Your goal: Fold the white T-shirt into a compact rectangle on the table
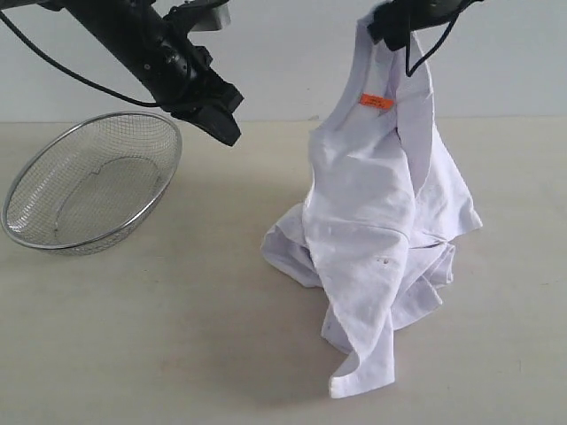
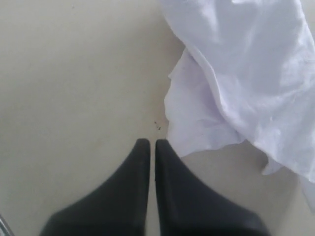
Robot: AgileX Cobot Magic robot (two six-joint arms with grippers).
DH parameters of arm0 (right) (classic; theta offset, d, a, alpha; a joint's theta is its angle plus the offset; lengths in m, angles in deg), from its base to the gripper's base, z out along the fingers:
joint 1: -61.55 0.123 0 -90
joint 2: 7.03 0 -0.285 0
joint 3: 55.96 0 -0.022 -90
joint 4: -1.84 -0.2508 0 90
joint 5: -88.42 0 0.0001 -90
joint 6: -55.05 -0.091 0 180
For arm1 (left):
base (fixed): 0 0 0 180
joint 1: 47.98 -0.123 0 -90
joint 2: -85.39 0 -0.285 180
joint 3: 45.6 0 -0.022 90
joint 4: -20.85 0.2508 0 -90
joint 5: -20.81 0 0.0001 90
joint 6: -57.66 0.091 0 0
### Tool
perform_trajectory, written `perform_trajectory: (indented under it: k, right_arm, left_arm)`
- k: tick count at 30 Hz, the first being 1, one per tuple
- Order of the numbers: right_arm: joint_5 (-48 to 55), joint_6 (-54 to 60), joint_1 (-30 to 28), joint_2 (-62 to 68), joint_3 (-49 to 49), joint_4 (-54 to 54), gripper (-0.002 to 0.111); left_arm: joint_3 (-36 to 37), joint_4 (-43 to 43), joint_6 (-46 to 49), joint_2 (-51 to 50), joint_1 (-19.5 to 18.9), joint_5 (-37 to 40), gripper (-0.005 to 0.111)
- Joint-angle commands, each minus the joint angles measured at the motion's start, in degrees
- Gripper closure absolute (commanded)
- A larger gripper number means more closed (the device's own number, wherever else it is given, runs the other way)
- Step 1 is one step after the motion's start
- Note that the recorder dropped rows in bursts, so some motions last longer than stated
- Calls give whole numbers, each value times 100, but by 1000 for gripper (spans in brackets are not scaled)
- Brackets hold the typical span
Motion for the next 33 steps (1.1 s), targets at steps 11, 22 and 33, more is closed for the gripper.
perform_trajectory:
  k: [11, 22, 33]
  right_arm:
    - [-214, 615, 199, -904, -74, 755, 24]
    - [-876, 790, 199, -738, -74, -441, 31]
    - [-564, 1004, 199, 14, -74, -610, 93]
  left_arm:
    - [-19, -4, 25, 34, 20, 137, 102]
    - [-19, -4, 25, 34, 20, 282, 102]
    - [-19, 8, 25, 34, 20, 259, 102]
